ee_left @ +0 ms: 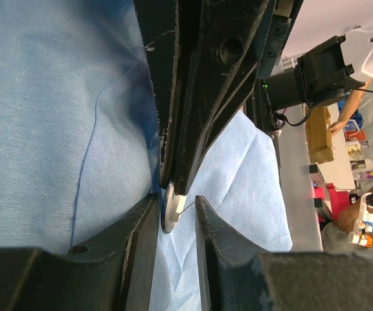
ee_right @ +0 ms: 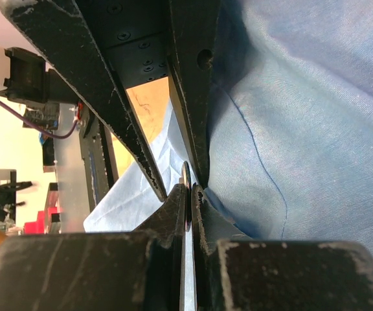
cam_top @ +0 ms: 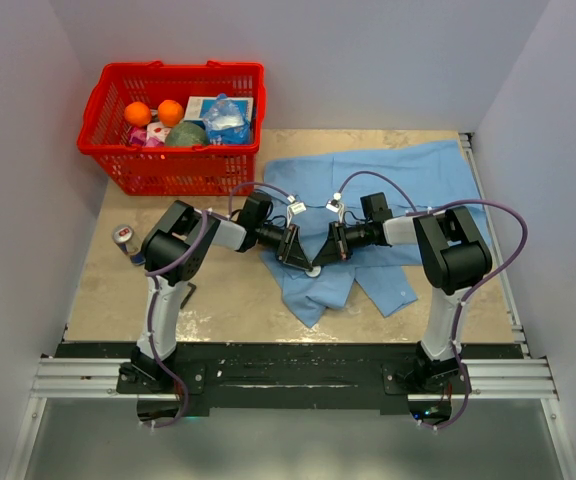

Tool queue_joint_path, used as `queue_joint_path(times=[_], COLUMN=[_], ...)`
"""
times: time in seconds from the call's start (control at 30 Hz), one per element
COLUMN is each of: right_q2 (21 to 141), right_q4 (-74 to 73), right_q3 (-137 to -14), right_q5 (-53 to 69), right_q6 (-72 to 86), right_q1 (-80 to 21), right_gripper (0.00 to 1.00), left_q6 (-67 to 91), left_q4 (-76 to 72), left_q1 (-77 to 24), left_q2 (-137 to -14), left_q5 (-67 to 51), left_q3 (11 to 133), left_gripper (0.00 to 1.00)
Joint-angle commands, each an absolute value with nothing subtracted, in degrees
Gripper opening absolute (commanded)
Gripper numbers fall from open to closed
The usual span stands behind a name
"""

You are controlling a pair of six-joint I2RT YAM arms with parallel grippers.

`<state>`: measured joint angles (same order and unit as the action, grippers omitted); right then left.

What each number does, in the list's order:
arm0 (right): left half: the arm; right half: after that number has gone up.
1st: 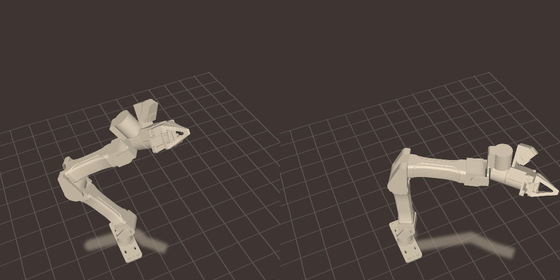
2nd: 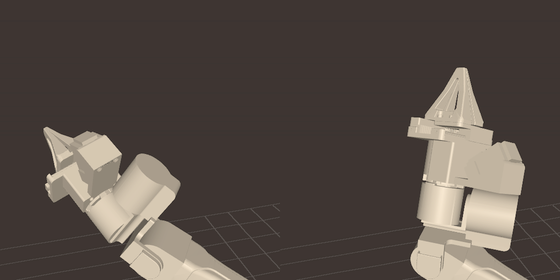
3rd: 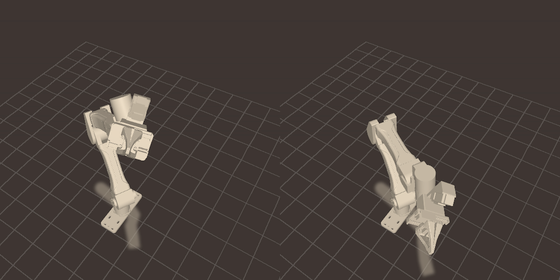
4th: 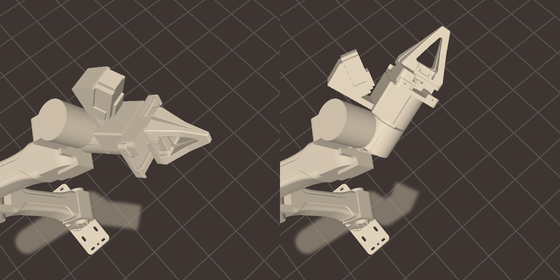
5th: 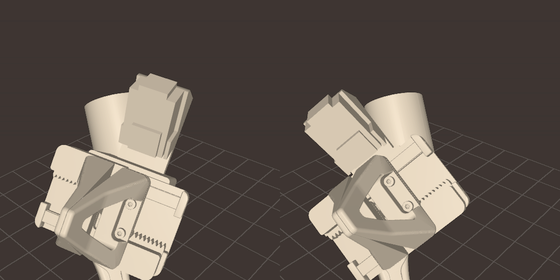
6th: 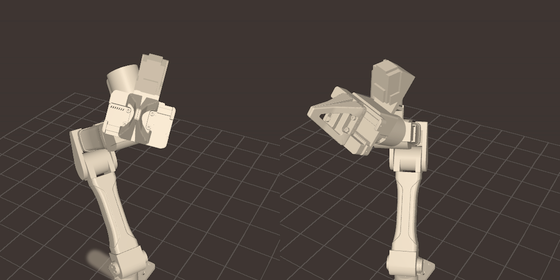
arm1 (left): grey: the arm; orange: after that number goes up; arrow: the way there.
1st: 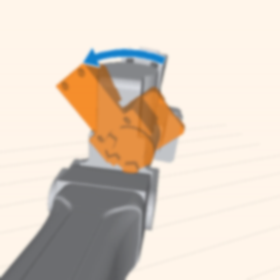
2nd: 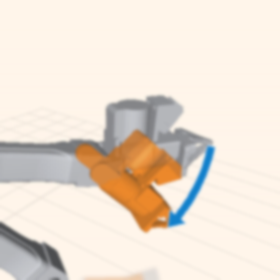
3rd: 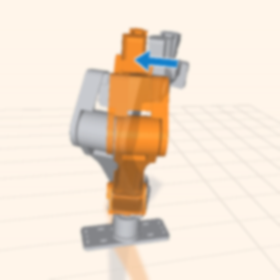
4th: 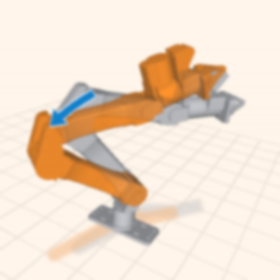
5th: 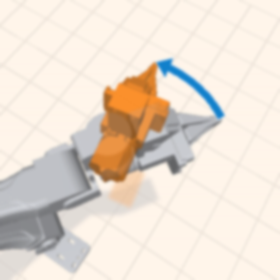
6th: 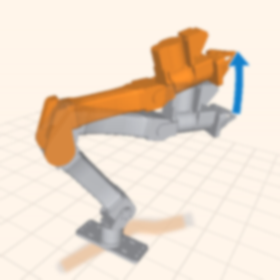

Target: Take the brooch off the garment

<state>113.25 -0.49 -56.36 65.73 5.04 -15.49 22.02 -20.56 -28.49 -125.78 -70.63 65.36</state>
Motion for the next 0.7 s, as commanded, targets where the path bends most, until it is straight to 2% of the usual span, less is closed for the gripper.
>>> queue_joint_path(times=[0.0, 0.3, 0.67], right_q2=[112.8, 113.0, 113.1], right_q4=[-0.8, -0.5, -0.3], right_q3=[-57.7, -58.0, -57.9], right_q5=[67.0, 66.9, 66.8], right_q6=[3.7, 4.3, 5.3], right_q1=[-15.6, -15.7, -15.8], right_gripper=[0.00, 0.00, 0.00], left_q6=[22.2, 13.0, 14.7], left_q4=[-22.5, -13.0, -13.5], left_q1=[-28.0, -28.1, -28.6], left_q2=[-126.0, -125.2, -125.9], left_q5=[-70.5, -68.7, -65.8], left_q3=[65.2, 66.4, 67.9], left_gripper=[0.33, 0.28, 0.29])
